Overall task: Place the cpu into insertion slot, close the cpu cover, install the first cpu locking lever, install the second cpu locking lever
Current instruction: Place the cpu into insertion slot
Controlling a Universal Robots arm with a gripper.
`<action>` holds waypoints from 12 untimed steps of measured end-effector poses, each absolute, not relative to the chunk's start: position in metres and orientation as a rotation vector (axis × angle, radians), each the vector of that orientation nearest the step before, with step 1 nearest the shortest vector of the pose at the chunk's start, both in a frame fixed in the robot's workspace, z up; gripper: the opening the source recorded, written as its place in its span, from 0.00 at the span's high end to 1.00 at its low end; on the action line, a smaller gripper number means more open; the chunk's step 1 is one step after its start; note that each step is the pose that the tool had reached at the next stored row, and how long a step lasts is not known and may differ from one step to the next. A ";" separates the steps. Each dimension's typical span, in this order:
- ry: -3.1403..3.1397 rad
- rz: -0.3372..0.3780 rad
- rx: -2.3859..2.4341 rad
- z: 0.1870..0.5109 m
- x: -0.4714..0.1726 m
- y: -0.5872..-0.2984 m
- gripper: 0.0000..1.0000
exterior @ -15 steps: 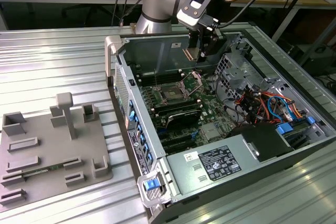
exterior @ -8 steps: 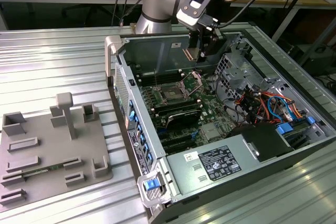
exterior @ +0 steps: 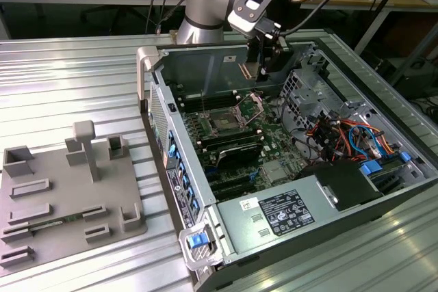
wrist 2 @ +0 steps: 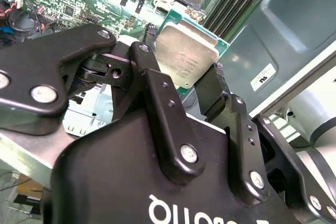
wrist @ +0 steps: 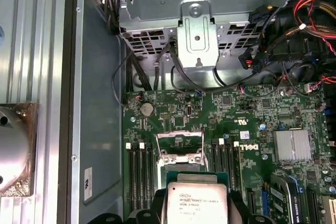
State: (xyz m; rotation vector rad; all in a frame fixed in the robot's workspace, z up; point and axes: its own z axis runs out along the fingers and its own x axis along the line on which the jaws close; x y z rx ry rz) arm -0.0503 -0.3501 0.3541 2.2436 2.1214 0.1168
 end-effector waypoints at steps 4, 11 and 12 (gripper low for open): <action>2.083 0.115 2.278 0.354 -0.050 -0.350 0.45; 1.998 0.112 2.350 0.354 -0.050 -0.350 0.45; 1.985 0.112 2.360 0.354 -0.050 -0.350 0.45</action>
